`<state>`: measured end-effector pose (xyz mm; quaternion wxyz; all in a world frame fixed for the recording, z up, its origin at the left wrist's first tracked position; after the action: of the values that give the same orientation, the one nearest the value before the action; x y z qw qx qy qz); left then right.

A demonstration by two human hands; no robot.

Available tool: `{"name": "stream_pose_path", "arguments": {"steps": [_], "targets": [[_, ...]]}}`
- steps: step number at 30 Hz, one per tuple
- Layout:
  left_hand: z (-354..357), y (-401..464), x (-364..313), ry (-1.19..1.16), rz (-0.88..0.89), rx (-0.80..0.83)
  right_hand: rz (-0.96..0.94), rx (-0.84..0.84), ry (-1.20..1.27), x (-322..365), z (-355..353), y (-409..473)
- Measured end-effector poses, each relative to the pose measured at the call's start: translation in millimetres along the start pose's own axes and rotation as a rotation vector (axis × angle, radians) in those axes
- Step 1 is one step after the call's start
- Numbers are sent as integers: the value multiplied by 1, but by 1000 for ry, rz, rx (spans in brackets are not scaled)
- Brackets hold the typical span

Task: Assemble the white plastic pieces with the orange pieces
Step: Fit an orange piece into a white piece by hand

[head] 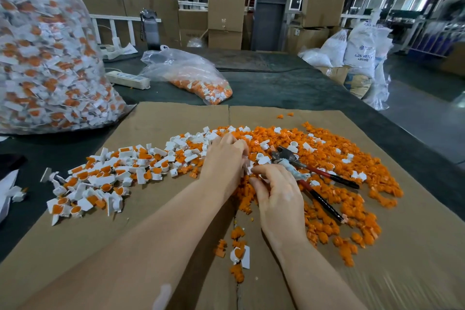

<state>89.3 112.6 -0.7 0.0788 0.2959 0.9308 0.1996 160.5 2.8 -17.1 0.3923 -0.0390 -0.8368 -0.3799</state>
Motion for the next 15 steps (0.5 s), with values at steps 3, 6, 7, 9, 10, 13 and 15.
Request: {"name": "stream_pose_path", "arguments": {"steps": [3, 6, 7, 9, 10, 13, 15], "targets": [[3, -5, 4, 78, 97, 2, -4, 13, 0, 1, 1, -1], [-2, -11, 6, 60, 93, -54, -20, 27, 26, 2, 1, -1], [-6, -14, 7, 11, 51, -86, -17, 33, 41, 2, 0, -1], [-13, -20, 8, -103, -43, -118, 13, 60, 76, 2, 0, -2], [-16, -23, 9, -156, -88, -105, 25, 75, 97, 3, -1, -2], [-20, -35, 13, -308, -216, 6, 28, 92, 151, 4, -1, -3], [-20, -44, 16, -374, -274, 85, 0, 91, 170, 5, -2, -2]]}}
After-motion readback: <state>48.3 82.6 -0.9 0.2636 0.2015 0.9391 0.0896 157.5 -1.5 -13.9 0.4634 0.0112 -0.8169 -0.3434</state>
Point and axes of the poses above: each hand's wrist, its own y-axis towards the middle knuckle, its own z-axis out of the palm, x = y × z, the point moved 1 cm from there along y, towards the middle knuckle, and after that the axes turned 15 degrees about y, right-handed, at the moved point
